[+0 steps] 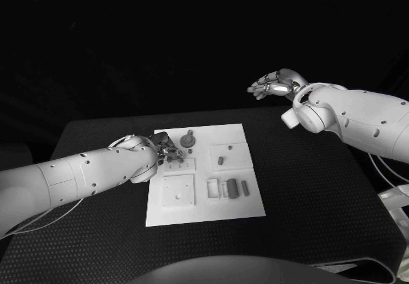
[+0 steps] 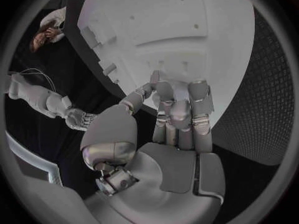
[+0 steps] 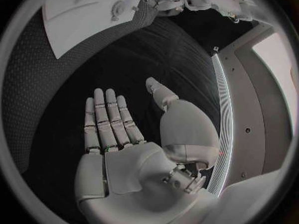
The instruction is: Assemble the parts on the task board
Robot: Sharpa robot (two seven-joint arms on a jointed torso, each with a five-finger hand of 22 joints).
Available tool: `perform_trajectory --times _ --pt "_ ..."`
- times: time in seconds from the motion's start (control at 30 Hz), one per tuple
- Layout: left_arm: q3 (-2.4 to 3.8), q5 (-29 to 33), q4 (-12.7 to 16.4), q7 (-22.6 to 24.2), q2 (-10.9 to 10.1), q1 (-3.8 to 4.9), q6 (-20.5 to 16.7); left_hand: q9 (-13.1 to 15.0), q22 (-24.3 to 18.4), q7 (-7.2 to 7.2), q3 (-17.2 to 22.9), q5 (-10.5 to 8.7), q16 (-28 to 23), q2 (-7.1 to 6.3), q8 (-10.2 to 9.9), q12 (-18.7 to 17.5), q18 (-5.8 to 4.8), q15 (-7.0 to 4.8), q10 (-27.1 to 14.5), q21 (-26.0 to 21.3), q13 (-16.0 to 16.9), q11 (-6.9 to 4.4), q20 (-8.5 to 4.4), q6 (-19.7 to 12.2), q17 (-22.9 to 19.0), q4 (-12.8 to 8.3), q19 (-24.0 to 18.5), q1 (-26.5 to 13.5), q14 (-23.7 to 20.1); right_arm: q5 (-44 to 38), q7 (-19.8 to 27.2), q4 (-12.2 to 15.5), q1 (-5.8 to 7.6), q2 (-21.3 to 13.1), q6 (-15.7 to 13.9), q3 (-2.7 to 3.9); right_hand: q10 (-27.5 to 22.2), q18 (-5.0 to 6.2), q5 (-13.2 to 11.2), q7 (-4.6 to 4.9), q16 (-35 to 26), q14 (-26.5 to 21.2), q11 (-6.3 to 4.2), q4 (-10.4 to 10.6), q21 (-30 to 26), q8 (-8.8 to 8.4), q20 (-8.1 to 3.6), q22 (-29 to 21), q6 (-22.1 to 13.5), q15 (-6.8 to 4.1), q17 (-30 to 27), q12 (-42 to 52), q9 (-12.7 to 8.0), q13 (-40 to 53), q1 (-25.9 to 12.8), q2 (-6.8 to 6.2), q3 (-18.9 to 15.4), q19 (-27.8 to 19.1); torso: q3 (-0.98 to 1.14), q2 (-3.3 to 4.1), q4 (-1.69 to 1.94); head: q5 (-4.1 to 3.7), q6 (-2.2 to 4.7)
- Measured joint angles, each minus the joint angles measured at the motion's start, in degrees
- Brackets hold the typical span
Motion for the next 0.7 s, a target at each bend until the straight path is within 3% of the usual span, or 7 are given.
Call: perform_trajectory --times 0.7 --pt "-0.41 0.0 4.4 0.1 -2.9 -1.90 -9.4 0.0 0.0 -0.16 0.0 -0.18 0.2 -0.30 0.0 0.2 0.00 0.09 0.2 0.0 -0.1 -0.19 0.07 0.2 0.1 0.0 0.1 0.3 0.1 0.1 0.0 0.1 0.00 -0.2 0.0 0.00 0.0 0.00 0.0 0.00 0.0 0.0 0.00 0.0 -0.2 0.00 0.00 0.1 0.0 0.00 0.1 0.0 0.0 0.0 0.0 0.00 0.0 0.0 0.02 -0.01 0.01 0.28 -0.13"
